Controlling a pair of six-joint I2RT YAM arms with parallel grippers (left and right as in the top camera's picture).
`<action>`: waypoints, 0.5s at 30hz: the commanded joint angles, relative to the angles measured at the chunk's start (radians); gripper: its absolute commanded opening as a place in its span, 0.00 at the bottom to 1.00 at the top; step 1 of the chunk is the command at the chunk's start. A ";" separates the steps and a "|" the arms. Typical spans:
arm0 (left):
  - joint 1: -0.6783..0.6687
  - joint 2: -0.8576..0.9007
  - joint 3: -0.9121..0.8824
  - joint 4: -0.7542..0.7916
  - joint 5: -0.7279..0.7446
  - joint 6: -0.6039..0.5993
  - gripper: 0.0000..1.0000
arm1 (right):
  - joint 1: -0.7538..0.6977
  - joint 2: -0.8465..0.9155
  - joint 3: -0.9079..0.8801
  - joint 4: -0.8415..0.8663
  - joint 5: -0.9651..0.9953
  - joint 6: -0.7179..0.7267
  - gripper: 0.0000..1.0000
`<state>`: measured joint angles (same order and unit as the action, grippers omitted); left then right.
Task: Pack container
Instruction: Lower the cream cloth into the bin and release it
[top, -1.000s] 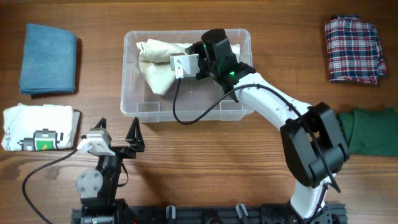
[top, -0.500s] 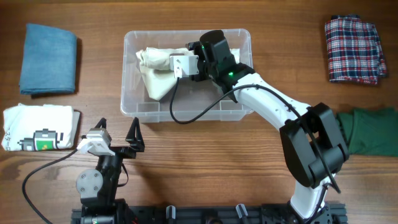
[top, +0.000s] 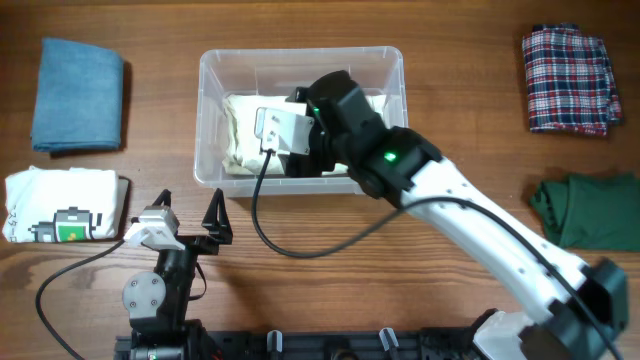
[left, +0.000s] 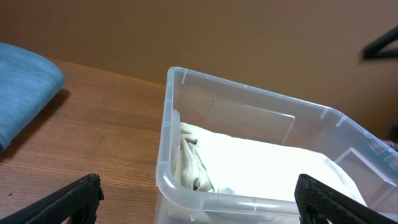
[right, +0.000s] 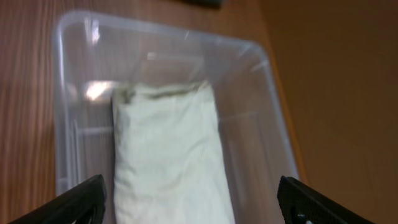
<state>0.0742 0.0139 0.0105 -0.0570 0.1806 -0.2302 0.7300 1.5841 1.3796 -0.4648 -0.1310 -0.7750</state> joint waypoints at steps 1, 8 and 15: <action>0.000 -0.007 -0.005 -0.004 -0.002 0.016 1.00 | -0.003 -0.021 0.016 -0.004 -0.097 0.156 0.91; 0.000 -0.007 -0.005 -0.004 -0.002 0.016 1.00 | -0.064 -0.039 0.017 0.006 -0.137 0.325 1.00; 0.000 -0.007 -0.005 -0.004 -0.002 0.016 1.00 | -0.430 -0.137 0.017 0.023 -0.222 0.570 1.00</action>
<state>0.0742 0.0139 0.0105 -0.0566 0.1806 -0.2302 0.4549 1.5166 1.3830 -0.4606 -0.2718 -0.3408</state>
